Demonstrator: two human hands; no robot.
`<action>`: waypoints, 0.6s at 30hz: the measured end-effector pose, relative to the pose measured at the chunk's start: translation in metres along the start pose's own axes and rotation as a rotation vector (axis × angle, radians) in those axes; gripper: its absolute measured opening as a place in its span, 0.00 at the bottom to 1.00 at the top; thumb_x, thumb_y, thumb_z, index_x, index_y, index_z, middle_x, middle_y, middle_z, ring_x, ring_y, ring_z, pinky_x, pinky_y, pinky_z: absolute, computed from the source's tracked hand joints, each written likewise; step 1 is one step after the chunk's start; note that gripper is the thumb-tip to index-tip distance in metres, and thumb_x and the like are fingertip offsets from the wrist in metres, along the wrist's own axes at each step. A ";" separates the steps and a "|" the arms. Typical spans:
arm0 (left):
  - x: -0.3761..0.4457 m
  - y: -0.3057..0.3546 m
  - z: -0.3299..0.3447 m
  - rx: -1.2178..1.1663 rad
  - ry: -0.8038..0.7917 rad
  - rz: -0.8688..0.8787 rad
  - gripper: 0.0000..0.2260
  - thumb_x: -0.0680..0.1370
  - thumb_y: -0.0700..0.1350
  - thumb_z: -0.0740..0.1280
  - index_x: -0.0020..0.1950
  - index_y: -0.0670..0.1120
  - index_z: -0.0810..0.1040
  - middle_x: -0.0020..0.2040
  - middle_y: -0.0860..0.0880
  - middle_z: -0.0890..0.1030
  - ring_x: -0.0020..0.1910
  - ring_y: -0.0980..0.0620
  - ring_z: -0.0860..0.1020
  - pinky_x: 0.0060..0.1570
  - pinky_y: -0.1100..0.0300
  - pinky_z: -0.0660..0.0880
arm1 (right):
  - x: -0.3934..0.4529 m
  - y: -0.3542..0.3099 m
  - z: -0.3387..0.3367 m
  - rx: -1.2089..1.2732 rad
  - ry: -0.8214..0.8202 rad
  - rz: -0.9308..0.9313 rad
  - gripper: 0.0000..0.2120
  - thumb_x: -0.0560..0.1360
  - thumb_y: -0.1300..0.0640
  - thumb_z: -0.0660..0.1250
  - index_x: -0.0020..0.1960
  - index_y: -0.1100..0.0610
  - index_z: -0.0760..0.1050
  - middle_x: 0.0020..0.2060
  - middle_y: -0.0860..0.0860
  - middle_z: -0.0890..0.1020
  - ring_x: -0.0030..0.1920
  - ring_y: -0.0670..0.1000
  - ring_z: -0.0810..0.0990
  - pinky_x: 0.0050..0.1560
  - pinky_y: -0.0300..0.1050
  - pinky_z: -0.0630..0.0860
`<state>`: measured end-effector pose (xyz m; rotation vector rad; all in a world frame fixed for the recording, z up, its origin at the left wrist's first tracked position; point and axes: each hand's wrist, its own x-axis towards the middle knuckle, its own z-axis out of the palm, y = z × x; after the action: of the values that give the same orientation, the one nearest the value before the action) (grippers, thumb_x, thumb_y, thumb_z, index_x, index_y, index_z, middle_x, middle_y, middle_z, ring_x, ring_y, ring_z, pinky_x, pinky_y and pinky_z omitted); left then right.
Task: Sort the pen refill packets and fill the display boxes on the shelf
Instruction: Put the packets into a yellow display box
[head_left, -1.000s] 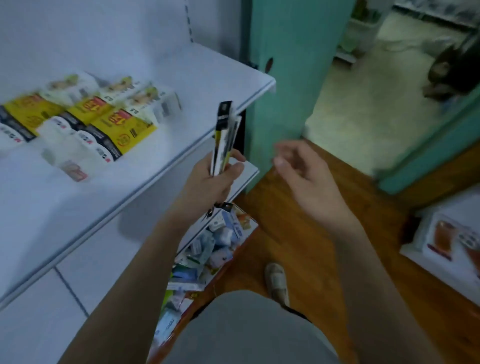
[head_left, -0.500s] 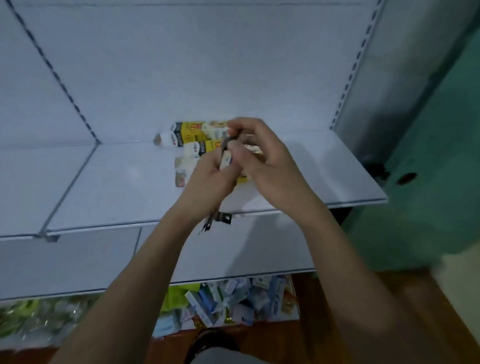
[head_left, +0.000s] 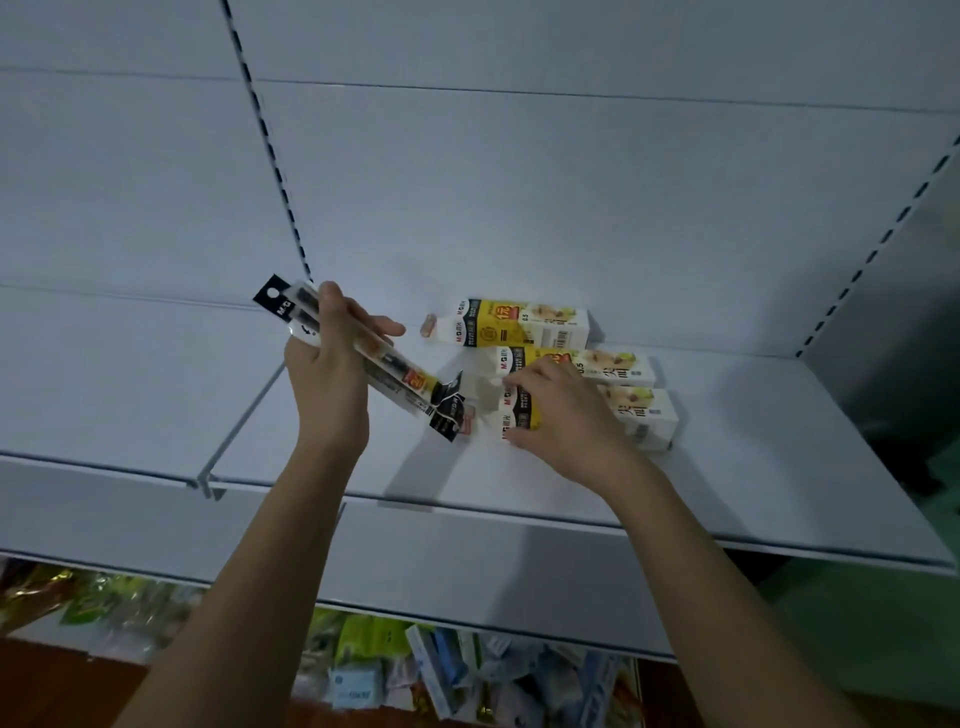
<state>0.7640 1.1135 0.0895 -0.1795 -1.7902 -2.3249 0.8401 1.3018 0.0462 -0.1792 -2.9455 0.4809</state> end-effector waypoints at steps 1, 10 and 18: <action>0.004 -0.002 0.000 -0.005 -0.006 0.003 0.17 0.85 0.54 0.56 0.40 0.47 0.72 0.34 0.48 0.84 0.38 0.49 0.81 0.42 0.55 0.77 | 0.001 -0.001 0.003 -0.014 0.012 0.020 0.29 0.74 0.50 0.72 0.73 0.50 0.67 0.64 0.47 0.69 0.66 0.51 0.65 0.65 0.48 0.65; 0.038 -0.004 0.006 -0.156 -0.057 0.008 0.17 0.85 0.53 0.57 0.40 0.46 0.73 0.33 0.47 0.83 0.35 0.49 0.80 0.39 0.54 0.75 | 0.006 -0.026 0.002 0.223 0.054 0.112 0.23 0.72 0.52 0.75 0.64 0.43 0.70 0.56 0.40 0.75 0.60 0.46 0.71 0.62 0.46 0.66; 0.059 0.045 0.032 0.059 -0.174 0.249 0.16 0.84 0.52 0.60 0.39 0.47 0.75 0.31 0.54 0.78 0.32 0.56 0.79 0.35 0.59 0.76 | 0.020 -0.055 -0.033 1.014 0.324 0.067 0.26 0.69 0.64 0.78 0.63 0.51 0.74 0.55 0.43 0.81 0.53 0.37 0.80 0.50 0.30 0.75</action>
<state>0.7163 1.1284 0.1530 -0.5768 -1.7928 -2.1358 0.8213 1.2632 0.0975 -0.1939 -2.0647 1.6585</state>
